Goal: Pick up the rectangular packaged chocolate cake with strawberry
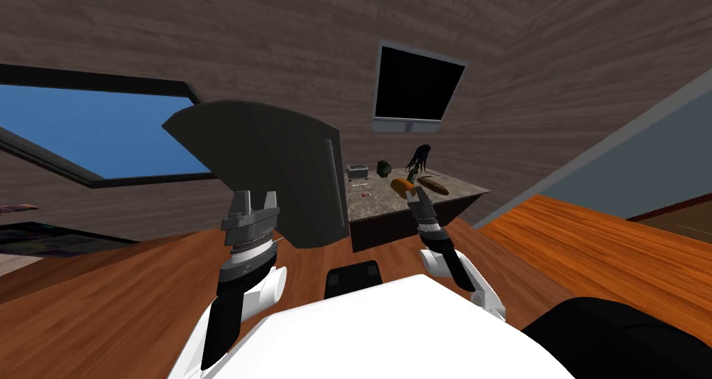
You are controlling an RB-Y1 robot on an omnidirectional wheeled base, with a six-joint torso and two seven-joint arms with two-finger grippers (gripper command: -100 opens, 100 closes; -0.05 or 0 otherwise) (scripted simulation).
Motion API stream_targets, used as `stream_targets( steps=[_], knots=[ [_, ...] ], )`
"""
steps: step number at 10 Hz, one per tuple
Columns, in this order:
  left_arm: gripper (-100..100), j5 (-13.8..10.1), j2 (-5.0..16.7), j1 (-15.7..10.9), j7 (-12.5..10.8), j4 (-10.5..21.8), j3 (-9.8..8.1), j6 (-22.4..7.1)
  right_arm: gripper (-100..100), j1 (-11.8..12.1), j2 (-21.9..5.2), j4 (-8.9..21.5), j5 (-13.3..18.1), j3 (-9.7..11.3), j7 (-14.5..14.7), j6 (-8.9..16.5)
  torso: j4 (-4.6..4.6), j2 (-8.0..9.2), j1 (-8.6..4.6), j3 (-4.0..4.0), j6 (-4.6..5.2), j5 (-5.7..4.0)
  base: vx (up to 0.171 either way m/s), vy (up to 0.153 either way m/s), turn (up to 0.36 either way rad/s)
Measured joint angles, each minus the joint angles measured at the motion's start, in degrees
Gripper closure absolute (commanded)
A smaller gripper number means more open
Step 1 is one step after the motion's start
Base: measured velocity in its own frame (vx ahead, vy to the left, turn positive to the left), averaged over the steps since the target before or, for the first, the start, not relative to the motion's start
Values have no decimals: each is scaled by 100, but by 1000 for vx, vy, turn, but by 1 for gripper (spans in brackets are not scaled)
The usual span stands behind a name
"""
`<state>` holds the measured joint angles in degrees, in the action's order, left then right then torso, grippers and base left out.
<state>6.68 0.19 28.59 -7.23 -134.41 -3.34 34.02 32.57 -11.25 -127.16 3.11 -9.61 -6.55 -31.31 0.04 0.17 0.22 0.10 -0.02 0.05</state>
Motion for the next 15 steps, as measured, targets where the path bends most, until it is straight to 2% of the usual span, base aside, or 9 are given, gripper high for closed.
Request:
stream_targets(
  steps=[1,3,4,6,7,9,11,14,15],
  knots=[
    [0,0,0,0,0,0,0,0,-100,161,-177,111,85,-129,-6,67,-1,-2,0,-1,0,0,-15,41,87],
    [0,0,0,0,0,0,0,0,-100,240,-380,376,214,-254,18,118,-3,-13,-8,-7,-1,-2,-6,59,261],
    [0,0,0,0,0,0,0,0,-100,326,-573,515,317,-367,28,234,-3,-11,-4,-7,-1,-1,-7,47,118],
    [0,0,0,0,0,0,0,0,-100,514,-778,718,469,-466,61,288,-3,-12,-8,-7,-1,-2,-2,66,332],
    [0,0,0,0,0,0,0,0,-100,769,-984,891,545,-632,45,233,-3,-12,-1,-7,-1,0,6,91,437],
    [0,0,0,2,0,0,-1,0,-100,998,-1292,1155,765,-735,87,323,-3,-15,-3,-9,5,0,10,60,161],
    [0,0,0,0,0,0,0,0,-100,1239,-1615,1552,1037,-798,173,330,-4,-21,0,-12,-2,0,22,65,323],
    [0,0,1,2,0,0,-2,0,-100,1618,-2012,1778,1261,-907,214,366,-4,-19,-15,-11,3,-3,24,38,279],
    [0,0,1,1,0,0,-1,0,-100,1748,-2194,1972,1354,-959,228,348,-4,-20,-14,-11,-1,-2,57,65,477]
  ],
)
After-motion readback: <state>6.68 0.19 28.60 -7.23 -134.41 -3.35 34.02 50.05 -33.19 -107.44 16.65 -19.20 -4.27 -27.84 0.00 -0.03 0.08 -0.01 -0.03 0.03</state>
